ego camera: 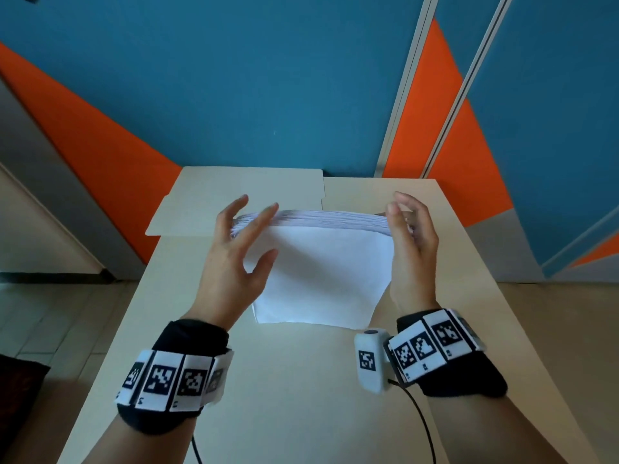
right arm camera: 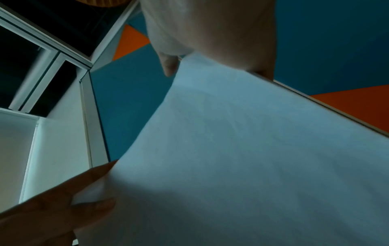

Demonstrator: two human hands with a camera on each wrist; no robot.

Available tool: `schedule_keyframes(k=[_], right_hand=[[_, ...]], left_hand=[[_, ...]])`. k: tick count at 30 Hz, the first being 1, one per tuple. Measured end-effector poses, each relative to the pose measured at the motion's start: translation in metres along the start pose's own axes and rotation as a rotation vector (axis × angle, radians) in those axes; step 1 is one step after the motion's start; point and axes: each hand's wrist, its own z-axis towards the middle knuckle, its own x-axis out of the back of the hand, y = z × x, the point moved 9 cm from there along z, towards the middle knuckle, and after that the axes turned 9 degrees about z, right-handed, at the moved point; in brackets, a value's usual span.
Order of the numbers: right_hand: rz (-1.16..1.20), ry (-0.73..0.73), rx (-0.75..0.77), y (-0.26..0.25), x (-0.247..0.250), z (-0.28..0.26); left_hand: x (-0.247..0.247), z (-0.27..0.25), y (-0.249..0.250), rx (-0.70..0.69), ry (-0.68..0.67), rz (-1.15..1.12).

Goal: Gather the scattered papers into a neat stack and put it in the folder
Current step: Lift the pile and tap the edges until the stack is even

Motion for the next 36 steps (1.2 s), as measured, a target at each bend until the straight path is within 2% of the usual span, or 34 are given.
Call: schedule_keyframes(k=[5, 9, 12, 15, 17, 20, 22, 23, 26, 28, 30, 32, 34, 36], right_hand=[[-0.039, 0.076, 0.047, 0.002, 0.008, 0.006], [-0.037, 0.012, 0.089, -0.005, -0.001, 0.003], [-0.121, -0.068, 0.13, -0.011, -0.002, 0.006], [-0.213, -0.193, 0.16, -0.012, -0.004, 0.01], [-0.294, -0.236, 0.21, -0.017, -0.007, 0.015], [-0.64, -0.281, 0.426, -0.04, -0.019, 0.022], [-0.86, -0.388, 0.539, -0.057, -0.039, 0.017], [-0.938, -0.464, 0.547, -0.062, -0.052, 0.012], [-1.047, -0.712, 0.396, -0.06, -0.09, -0.007], [-1.057, -0.761, 0.275, -0.05, -0.097, -0.007], [-1.034, -0.705, 0.149, -0.039, -0.09, 0.003], [-0.951, -0.665, 0.096, -0.033, -0.08, 0.01], [-0.824, -0.616, 0.063, -0.031, -0.067, 0.013], [-0.689, -0.565, 0.023, -0.032, -0.052, 0.014]], left_hand=[[0.002, 0.002, -0.001, 0.001, -0.005, -0.015], [0.005, 0.007, 0.004, 0.025, 0.052, -0.044], [-0.003, 0.005, -0.02, 0.221, 0.044, -0.307], [-0.028, -0.002, -0.044, 0.463, -0.102, -0.759], [-0.041, -0.004, -0.047, 0.531, -0.143, -0.822], [-0.038, 0.01, -0.035, 0.48, -0.088, -0.766], [-0.029, 0.022, -0.021, 0.412, -0.05, -0.717], [-0.024, 0.029, -0.01, 0.367, -0.047, -0.692], [-0.015, 0.047, 0.023, 0.187, -0.056, -0.586], [-0.011, 0.054, 0.041, 0.093, -0.06, -0.533], [-0.011, 0.057, 0.047, 0.055, -0.085, -0.479], [-0.015, 0.053, 0.042, 0.067, -0.131, -0.469], [-0.018, 0.043, 0.024, 0.116, -0.173, -0.493], [-0.022, 0.027, -0.004, 0.151, -0.207, -0.41]])
